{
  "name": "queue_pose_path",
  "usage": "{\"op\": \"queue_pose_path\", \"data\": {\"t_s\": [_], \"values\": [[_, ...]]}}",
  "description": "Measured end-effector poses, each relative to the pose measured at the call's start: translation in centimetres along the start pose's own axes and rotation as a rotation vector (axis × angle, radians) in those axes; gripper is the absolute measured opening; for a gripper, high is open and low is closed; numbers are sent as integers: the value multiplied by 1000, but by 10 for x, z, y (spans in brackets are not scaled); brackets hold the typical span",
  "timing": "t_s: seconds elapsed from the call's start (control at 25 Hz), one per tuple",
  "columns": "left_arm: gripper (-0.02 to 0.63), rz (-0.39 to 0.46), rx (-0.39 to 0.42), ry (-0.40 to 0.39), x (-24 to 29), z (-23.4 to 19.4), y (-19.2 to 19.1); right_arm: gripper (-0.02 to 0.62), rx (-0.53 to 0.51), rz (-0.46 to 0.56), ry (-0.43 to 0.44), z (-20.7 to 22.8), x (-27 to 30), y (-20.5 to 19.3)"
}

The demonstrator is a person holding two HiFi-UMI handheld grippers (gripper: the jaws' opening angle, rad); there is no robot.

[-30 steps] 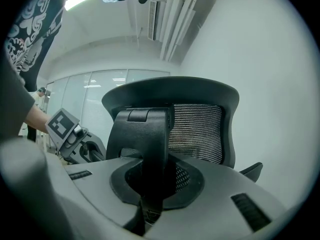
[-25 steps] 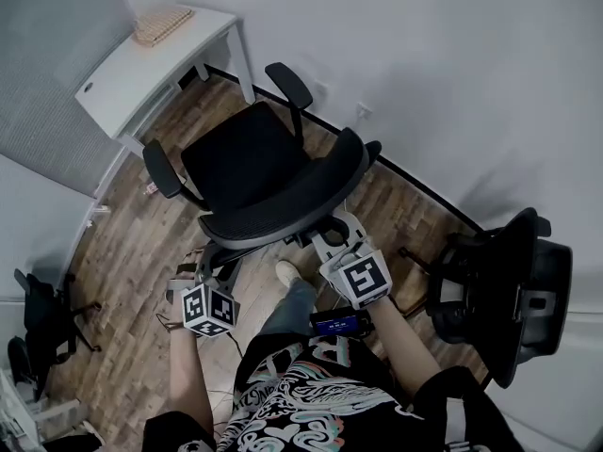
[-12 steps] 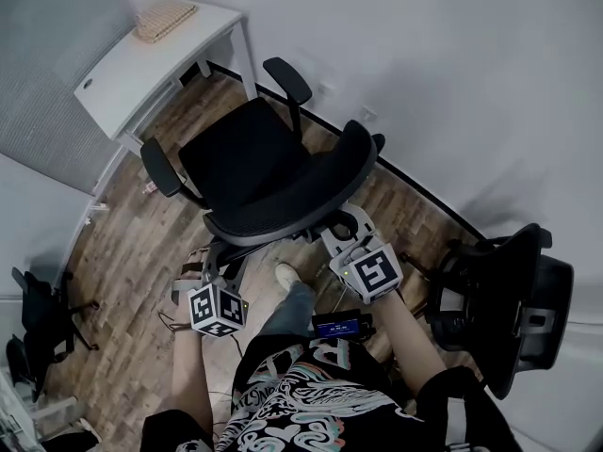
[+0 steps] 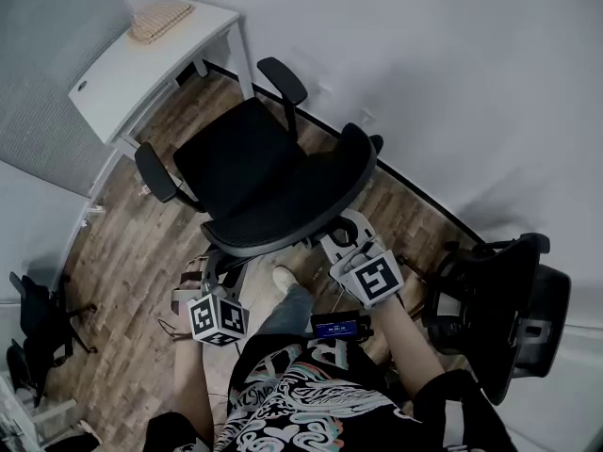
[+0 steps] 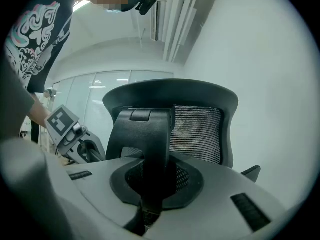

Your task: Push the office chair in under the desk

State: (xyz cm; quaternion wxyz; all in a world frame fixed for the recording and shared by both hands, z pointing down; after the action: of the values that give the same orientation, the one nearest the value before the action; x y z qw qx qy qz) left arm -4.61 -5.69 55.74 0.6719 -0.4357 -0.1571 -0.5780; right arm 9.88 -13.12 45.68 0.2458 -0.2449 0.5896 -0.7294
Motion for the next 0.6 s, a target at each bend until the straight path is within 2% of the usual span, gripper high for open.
{"op": "queue_pose_path", "data": {"t_s": [0.24, 0.6], "values": [[138, -4, -5, 6, 7, -2, 4, 51, 4, 8, 0, 10, 1, 0], [140, -21, -14, 27, 17, -23, -11, 51, -22, 25, 27, 20, 31, 1]]}}
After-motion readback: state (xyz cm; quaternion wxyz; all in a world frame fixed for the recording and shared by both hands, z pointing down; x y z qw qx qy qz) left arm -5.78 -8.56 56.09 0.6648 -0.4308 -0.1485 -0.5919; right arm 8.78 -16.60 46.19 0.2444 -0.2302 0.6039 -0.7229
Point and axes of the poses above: the fingertips, and each gripper's own axes: x forward along the fingers, z to its right, y out of its top, the point moved 1 cm from there along -x, backward along the fingers, and after that the axes turned 12 degrees about x, right-handed, at the moved point
